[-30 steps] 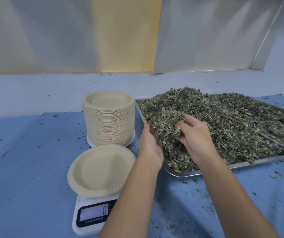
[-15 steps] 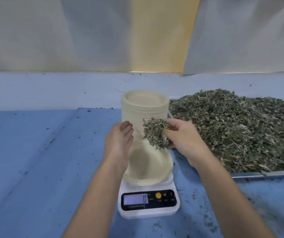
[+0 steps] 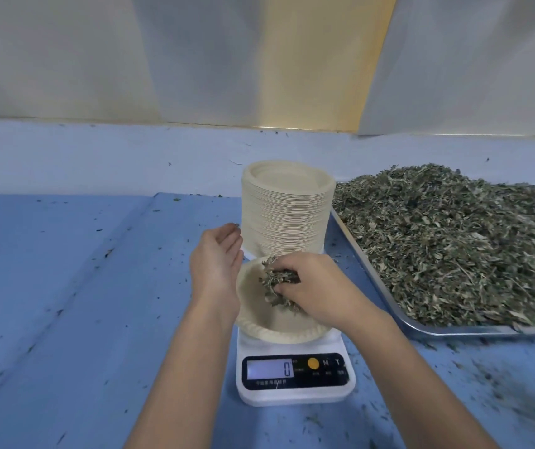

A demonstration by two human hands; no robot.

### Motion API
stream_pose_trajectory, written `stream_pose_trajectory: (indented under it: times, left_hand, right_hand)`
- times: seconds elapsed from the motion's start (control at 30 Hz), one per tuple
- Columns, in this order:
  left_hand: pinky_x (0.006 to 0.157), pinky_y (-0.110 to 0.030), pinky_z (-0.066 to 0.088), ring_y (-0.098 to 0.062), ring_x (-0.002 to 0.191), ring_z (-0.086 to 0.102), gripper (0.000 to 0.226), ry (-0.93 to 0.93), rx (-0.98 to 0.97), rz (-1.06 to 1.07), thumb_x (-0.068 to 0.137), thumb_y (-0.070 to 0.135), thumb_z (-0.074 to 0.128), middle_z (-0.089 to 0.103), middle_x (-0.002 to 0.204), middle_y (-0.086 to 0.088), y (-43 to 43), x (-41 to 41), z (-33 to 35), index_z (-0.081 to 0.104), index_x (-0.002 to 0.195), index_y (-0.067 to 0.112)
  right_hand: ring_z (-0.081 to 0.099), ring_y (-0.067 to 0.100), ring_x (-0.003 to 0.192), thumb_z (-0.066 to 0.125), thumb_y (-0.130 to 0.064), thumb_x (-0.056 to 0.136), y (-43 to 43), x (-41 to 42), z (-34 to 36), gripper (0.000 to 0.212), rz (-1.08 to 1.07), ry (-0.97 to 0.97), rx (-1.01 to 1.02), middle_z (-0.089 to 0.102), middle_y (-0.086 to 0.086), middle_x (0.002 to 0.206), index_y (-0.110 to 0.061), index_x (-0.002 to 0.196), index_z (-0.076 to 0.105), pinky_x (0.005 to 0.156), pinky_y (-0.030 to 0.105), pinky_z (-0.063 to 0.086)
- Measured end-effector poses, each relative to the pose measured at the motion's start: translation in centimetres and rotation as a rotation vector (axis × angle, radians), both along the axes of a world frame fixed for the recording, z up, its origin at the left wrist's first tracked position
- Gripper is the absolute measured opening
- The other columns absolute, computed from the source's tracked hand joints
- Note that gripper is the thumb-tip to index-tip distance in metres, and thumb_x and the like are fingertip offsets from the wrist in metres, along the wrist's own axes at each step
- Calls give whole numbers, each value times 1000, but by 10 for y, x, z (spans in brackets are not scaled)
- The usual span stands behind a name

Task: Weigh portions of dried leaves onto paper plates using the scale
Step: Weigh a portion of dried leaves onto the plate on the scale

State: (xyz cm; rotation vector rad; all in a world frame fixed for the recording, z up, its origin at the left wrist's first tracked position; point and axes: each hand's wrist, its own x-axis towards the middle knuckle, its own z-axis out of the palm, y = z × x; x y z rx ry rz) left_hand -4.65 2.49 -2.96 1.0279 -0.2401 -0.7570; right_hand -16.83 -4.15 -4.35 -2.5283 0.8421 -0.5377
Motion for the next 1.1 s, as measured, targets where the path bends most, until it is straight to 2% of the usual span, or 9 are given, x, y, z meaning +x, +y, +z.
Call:
stream_pose_trajectory:
  times: [0.1, 0.2, 0.27, 0.33, 0.43, 0.5, 0.6, 0.77, 1.1]
  left_hand:
    - [89, -24, 44, -14, 110, 60, 31, -2, 1, -2, 97, 17, 32, 64, 117, -7, 0, -1, 0, 61, 106, 10]
    - [89, -24, 44, -15, 110, 60, 31, -3, 8, -2, 97, 16, 32, 64, 114, -7, 0, -3, 0, 61, 104, 9]
    - [90, -24, 44, -15, 109, 60, 31, -1, 8, -5, 97, 16, 32, 64, 113, -7, 0, -5, 0, 62, 104, 9]
    - [90, -24, 45, -15, 108, 60, 31, -5, 7, -9, 97, 16, 32, 65, 111, -7, 0, -6, 1, 62, 104, 9]
    - [90, -24, 45, -15, 108, 60, 33, 0, 5, -12, 97, 16, 33, 64, 113, -7, 0, -7, 1, 62, 109, 7]
    - [91, -24, 45, -15, 109, 60, 33, 4, 10, -11, 97, 16, 33, 64, 113, -7, -1, -7, 0, 62, 110, 7]
    - [91, -25, 45, -15, 108, 61, 33, 3, 18, -9, 98, 17, 33, 65, 113, -6, -1, -7, 0, 63, 109, 7]
    - [89, -24, 46, -15, 106, 62, 31, -7, 4, -15, 98, 17, 33, 66, 110, -6, -1, -9, 0, 64, 100, 10]
    - [96, -32, 44, -24, 113, 58, 36, 215, -96, -271, 101, 22, 32, 61, 120, -17, -5, -22, 6, 57, 118, 0]
  right_hand:
    - [56, 4, 93, 69, -22, 83, 2, 1, -2, 38, 56, 27, 37, 63, -11, 109, -25, 120, 65, 66, 3, 39]
    - [53, -12, 80, 66, -36, 86, 5, 1, 0, 29, 81, -38, 94, 63, -22, 99, -29, 114, 69, 71, 0, 37]
    - [55, -12, 74, 58, -39, 92, 7, 1, 2, 16, 75, -113, 135, 67, -25, 82, -37, 98, 73, 67, 5, 38]
    - [52, -9, 65, 52, -36, 97, 7, 1, 3, 28, 49, -169, 129, 59, -28, 61, -48, 76, 67, 61, 8, 36]
    - [55, -6, 92, 51, -19, 98, 2, -1, 1, 25, -29, -180, 114, 67, -20, 98, -31, 108, 71, 72, -3, 36]
    - [57, -1, 101, 52, -4, 94, -2, -4, 0, 32, -92, -216, 72, 68, -9, 112, -21, 114, 70, 75, -9, 32]
    - [57, -5, 88, 51, 5, 90, -2, -6, 4, 36, -145, -327, 48, 70, -7, 106, -18, 109, 72, 76, -7, 35]
    - [59, -13, 88, 55, 2, 89, -3, -8, 9, 34, -213, -536, 58, 65, -25, 89, -25, 102, 73, 79, -1, 41]
    - [66, 4, 95, 59, 3, 88, 4, -3, 15, 33, -166, -869, 222, 72, -10, 96, -28, 94, 69, 92, 27, 51]
